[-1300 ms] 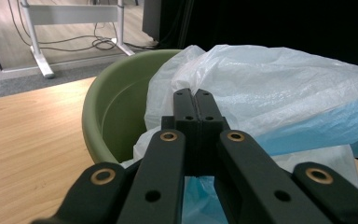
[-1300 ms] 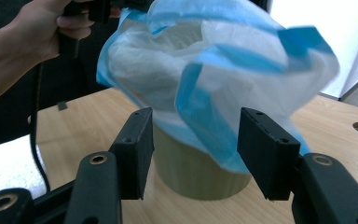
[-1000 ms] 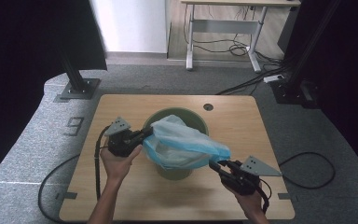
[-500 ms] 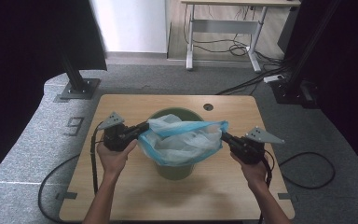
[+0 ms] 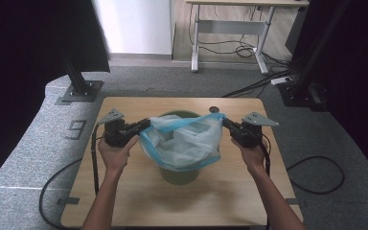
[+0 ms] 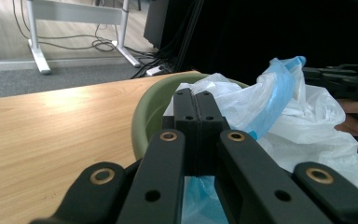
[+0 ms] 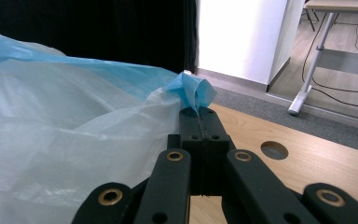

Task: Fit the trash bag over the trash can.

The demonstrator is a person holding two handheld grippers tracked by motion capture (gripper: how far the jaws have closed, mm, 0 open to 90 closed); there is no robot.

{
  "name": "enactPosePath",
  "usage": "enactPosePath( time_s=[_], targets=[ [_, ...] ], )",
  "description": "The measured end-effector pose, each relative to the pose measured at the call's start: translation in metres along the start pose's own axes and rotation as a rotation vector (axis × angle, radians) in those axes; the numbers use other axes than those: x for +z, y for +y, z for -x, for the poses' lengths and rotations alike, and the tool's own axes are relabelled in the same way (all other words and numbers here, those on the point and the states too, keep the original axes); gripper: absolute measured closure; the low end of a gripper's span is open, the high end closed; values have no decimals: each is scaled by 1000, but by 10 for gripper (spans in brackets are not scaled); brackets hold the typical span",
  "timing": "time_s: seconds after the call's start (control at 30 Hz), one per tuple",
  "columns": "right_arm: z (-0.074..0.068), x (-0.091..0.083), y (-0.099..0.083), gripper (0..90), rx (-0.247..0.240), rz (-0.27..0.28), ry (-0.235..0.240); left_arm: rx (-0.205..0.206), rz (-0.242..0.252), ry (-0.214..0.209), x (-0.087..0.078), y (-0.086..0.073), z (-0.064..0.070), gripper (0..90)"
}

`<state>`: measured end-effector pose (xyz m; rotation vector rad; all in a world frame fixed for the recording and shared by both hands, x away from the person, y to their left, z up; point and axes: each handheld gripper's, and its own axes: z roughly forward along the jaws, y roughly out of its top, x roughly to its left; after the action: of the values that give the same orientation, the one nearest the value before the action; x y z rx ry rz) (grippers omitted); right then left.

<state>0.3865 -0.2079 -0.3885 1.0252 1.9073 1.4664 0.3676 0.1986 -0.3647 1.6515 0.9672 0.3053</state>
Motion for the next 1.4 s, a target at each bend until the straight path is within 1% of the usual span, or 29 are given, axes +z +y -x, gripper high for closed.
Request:
enactPosePath(
  time_s=[0.1, 0.17, 0.2, 0.27, 0.3, 0.4, 0.5, 0.67, 0.7, 0.87, 0.93, 0.97, 1.0, 1.07, 1.1, 1.2, 1.27, 1.4],
  targets=[
    [4, 9, 1, 886, -7, -4, -12, -18, 3, 1, 1, 0, -6, 897],
    [8, 15, 0, 886, -6, -17, -31, -29, 8, 5, 2, -1, -10, 897],
    [10, 18, -1, 886, -4, -22, -40, -49, 15, 1, 3, -2, -13, 897],
    [15, 23, -4, 886, 19, -34, -48, -81, 19, 1, 6, -6, -20, 896],
    [16, 25, -5, 886, 26, -39, -48, -89, 14, 8, 8, -9, -24, 896],
    [18, 31, -11, 886, 30, -63, -53, -107, 7, 22, 11, -15, -32, 895],
    [18, 37, -13, 886, 28, -74, -48, -129, 15, 17, 13, -18, -37, 895],
    [13, 49, -16, 886, -12, -101, -33, -132, 19, 4, 16, -19, -39, 891],
    [13, 50, -17, 886, -12, -106, -31, -132, 19, 3, 17, -20, -40, 891],
    [13, 56, -20, 886, 11, -111, -23, -167, 28, -5, 21, -23, -48, 887],
    [12, 58, -22, 886, 10, -122, -19, -175, 29, -1, 23, -26, -50, 887],
    [11, 59, -23, 886, 7, -127, -15, -180, 31, 9, 25, -29, -51, 887],
    [10, 61, -24, 886, -3, -140, -9, -188, 31, 11, 26, -31, -53, 890],
    [8, 64, -27, 886, -27, -156, -9, -208, 24, 14, 30, -38, -57, 892],
    [7, 65, -29, 886, -31, -160, -4, -214, 19, 15, 32, -40, -59, 893],
    [7, 68, -34, 886, -23, -183, 7, -227, 5, 19, 37, -46, -62, 895],
    [8, 70, -38, 886, -17, -203, 14, -215, -10, 33, 40, -47, -61, 896],
    [9, 75, -45, 886, -5, -235, 36, -205, -48, 47, 48, -48, -60, 898]
  ],
)
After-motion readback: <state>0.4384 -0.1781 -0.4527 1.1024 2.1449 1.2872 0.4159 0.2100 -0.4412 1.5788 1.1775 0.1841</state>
